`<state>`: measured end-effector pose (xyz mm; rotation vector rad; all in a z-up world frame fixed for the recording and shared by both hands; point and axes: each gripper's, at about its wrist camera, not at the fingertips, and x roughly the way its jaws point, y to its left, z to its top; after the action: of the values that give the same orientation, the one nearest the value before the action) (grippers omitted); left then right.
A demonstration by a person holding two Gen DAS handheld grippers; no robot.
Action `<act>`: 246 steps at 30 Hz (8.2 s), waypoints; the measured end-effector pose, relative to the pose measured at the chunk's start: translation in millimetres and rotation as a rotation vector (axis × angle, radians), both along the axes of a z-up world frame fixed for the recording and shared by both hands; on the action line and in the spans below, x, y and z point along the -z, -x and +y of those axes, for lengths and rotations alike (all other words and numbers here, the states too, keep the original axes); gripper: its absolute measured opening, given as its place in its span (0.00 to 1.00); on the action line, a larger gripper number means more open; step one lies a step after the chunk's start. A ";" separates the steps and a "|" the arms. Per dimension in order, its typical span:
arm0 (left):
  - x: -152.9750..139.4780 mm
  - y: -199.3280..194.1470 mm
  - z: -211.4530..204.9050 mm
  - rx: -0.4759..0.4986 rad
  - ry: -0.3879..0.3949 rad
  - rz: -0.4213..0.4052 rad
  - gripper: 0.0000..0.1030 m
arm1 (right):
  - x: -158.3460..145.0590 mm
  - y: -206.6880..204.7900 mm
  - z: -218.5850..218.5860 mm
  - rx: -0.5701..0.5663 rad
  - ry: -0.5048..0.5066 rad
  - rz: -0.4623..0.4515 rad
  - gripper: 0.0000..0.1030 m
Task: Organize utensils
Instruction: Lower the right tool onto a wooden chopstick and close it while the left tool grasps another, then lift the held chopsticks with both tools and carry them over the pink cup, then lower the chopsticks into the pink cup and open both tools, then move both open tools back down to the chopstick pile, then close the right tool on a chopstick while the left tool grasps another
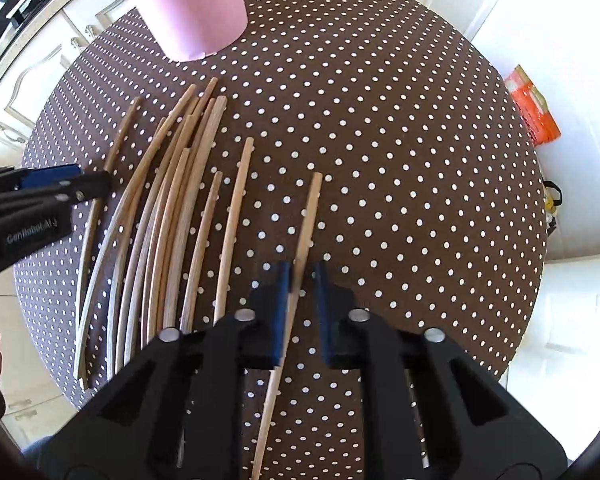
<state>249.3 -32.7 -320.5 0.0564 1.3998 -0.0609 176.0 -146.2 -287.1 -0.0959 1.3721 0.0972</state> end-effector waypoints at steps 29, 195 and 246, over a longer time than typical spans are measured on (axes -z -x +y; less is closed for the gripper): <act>-117.6 54.9 76.6 -0.099 0.109 -0.183 0.06 | -108.4 5.6 -47.7 0.063 -0.142 -0.220 0.06; -237.3 35.1 79.8 -0.059 0.163 -0.534 0.53 | -194.0 -68.0 -35.1 0.075 -0.268 -0.359 0.70; -58.9 72.6 56.3 -0.037 0.208 -0.063 0.55 | -18.2 -6.4 17.2 -0.049 0.007 -0.042 0.26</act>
<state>176.6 23.6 -261.5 -0.1393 1.3247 -0.1717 182.4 -129.0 -268.9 -0.1370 1.3284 0.1312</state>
